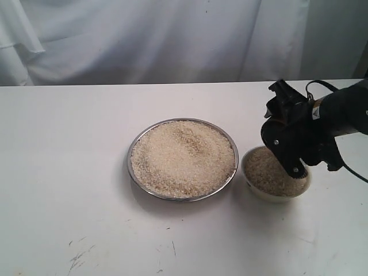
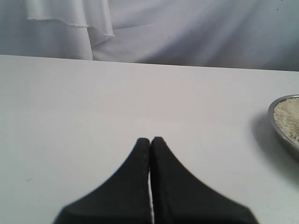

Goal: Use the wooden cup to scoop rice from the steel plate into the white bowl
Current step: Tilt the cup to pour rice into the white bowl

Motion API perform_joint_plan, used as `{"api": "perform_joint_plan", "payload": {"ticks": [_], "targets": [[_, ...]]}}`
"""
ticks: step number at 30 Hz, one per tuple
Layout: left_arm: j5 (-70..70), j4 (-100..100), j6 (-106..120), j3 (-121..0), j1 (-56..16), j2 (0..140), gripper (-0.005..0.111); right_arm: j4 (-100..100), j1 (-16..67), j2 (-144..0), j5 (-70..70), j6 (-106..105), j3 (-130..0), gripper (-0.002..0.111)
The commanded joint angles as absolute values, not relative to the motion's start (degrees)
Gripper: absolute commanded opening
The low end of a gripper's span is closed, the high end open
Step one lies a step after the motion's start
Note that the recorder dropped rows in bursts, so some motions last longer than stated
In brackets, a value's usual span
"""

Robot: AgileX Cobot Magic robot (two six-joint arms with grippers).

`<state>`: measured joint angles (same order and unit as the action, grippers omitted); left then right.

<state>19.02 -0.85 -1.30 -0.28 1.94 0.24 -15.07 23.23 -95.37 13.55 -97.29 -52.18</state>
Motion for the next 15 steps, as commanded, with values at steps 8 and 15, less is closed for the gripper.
{"api": "perform_joint_plan", "payload": {"ticks": [8, 15], "targets": [[18.27, -0.94, -1.35, 0.0, 2.04, 0.0, 0.0, -28.8, 22.73, -94.66, 11.49, -97.09, -51.63, 0.0], [18.27, -0.94, -1.35, 0.0, 2.04, 0.0, 0.0, -48.9, 22.73, -94.66, 10.33, -87.99, -51.63, 0.0]]}}
